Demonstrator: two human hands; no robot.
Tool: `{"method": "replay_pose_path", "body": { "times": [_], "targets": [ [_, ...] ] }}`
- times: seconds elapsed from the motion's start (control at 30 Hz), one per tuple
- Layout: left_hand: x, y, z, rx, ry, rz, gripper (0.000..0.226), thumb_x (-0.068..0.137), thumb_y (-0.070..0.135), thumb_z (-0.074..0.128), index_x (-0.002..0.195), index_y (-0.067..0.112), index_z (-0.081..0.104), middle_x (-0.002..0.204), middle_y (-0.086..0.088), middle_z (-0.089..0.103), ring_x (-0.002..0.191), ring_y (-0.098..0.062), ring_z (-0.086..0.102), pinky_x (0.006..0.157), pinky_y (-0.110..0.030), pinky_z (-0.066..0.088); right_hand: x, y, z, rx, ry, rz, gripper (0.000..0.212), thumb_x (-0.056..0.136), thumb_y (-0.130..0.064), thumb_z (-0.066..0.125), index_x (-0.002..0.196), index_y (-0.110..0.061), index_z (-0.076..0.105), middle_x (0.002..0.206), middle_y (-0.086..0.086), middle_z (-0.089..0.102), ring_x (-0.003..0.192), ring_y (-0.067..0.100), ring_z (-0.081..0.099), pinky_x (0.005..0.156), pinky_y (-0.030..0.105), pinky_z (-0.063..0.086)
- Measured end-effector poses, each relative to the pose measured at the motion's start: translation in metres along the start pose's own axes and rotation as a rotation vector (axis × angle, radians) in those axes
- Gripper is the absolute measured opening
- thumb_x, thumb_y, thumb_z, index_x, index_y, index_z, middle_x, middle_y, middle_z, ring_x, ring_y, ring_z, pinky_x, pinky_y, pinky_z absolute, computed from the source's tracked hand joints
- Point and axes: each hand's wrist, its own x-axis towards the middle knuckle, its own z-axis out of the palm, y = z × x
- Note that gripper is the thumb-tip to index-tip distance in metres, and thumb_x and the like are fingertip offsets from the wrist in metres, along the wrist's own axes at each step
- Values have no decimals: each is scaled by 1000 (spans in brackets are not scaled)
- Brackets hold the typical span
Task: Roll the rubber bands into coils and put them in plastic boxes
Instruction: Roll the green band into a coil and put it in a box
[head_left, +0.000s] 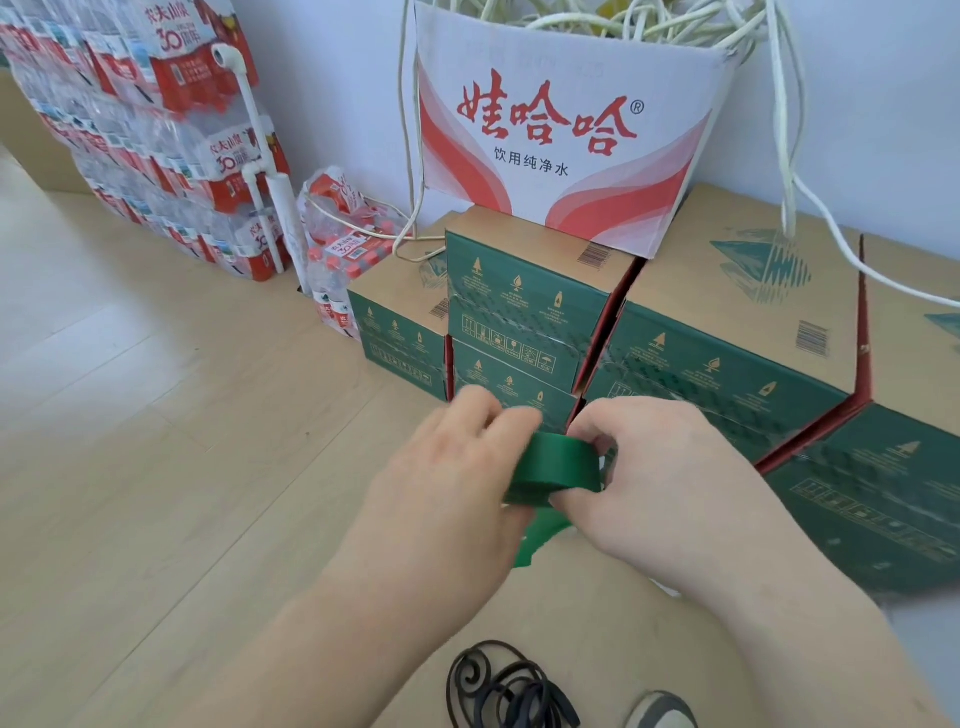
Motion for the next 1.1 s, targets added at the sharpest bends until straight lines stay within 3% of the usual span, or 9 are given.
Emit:
{"method": "replay_pose_path", "body": {
  "times": [0.1, 0.23, 0.37, 0.57, 0.67, 0.77, 0.87, 0.97, 1.1],
  "targets": [
    [0, 0, 4, -37, -17, -1, 30, 89, 31, 67, 116, 33, 54, 108, 12, 51, 95, -17, 55, 80, -38, 50, -1, 1, -1, -20, 34, -40, 24, 70, -40, 74, 89, -33, 62, 88, -15, 57, 87, 8, 57, 76, 34, 53],
    [1, -12, -8, -299, -78, -154, 39, 85, 25, 74, 116, 44, 60, 104, 15, 59, 86, -7, 61, 80, -36, 55, -2, 0, -7, 191, 37, -50, 32, 62, -51, 83, 86, -38, 67, 86, -16, 58, 72, 3, 55, 66, 30, 49],
    [3, -17, -22, -502, -119, -293, 36, 82, 16, 81, 103, 41, 65, 99, 19, 68, 77, -6, 69, 76, -33, 60, -1, 7, -16, 253, -109, 18, 34, 68, -53, 85, 97, -45, 69, 87, -30, 62, 74, 0, 59, 62, 18, 43],
    [4, -19, -26, -769, -122, -382, 35, 83, 5, 81, 101, 32, 67, 100, 10, 74, 82, -13, 76, 86, -45, 61, 0, 10, -22, 373, -85, -4, 25, 77, -37, 85, 95, -43, 69, 70, -6, 72, 55, 6, 62, 63, 29, 55],
    [1, -18, -16, -393, -63, -240, 32, 86, 19, 77, 107, 37, 62, 104, 16, 67, 83, -5, 69, 79, -35, 59, -2, 6, -17, 322, -52, 13, 29, 72, -37, 88, 91, -38, 67, 65, -6, 66, 58, 7, 59, 56, 29, 49],
    [-2, -11, -9, -7, 3, -25, 46, 82, 26, 74, 121, 40, 53, 111, 17, 54, 88, -11, 59, 72, -38, 54, -3, 3, -7, 139, -72, -19, 30, 73, -39, 84, 96, -37, 64, 71, -15, 55, 71, 5, 51, 61, 28, 39],
    [-2, -2, -3, 23, -11, 85, 43, 87, 30, 69, 126, 38, 51, 109, 12, 58, 91, -18, 60, 71, -39, 52, -4, -1, -6, -22, -71, -86, 29, 77, -41, 79, 99, -40, 60, 84, -15, 53, 80, 4, 49, 66, 29, 43],
    [-1, -4, -2, -87, -26, 20, 27, 92, 38, 65, 119, 37, 57, 102, 12, 61, 90, -13, 59, 76, -37, 49, -6, -1, -5, -16, -53, -143, 28, 80, -39, 76, 104, -44, 62, 89, -18, 54, 85, 3, 50, 72, 30, 48],
    [2, -15, -12, -353, -77, -165, 25, 89, 28, 74, 108, 38, 61, 95, 15, 69, 79, -5, 66, 75, -38, 56, -1, 6, -9, 239, -86, -91, 49, 84, -32, 80, 127, -46, 61, 87, -40, 53, 82, -7, 55, 67, 9, 41]
  ]
}}
